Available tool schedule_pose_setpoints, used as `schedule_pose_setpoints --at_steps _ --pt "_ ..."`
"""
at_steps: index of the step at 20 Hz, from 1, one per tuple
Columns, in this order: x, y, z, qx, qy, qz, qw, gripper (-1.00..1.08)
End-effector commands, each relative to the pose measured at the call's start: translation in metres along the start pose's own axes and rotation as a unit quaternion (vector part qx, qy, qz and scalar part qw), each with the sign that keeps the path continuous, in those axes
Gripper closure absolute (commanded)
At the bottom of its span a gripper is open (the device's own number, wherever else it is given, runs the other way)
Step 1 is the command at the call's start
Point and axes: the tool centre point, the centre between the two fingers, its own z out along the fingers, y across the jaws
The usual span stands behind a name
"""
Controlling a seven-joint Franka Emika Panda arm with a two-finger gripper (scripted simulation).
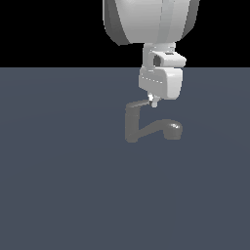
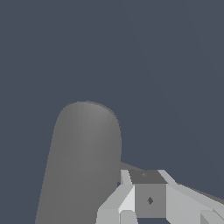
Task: Turn on the faucet by rotating a designated handle.
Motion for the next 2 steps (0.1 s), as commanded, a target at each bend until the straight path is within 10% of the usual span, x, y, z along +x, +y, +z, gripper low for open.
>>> schedule_pose_setpoints --at_steps 1,2 --pt "0.0270 0.0035 0.0027 -0.001 0.002 0.017 0.9998 1.08" --pt "0.0270 0.0035 0.0027 -0.001 0.002 0.017 0.9998 1.08"
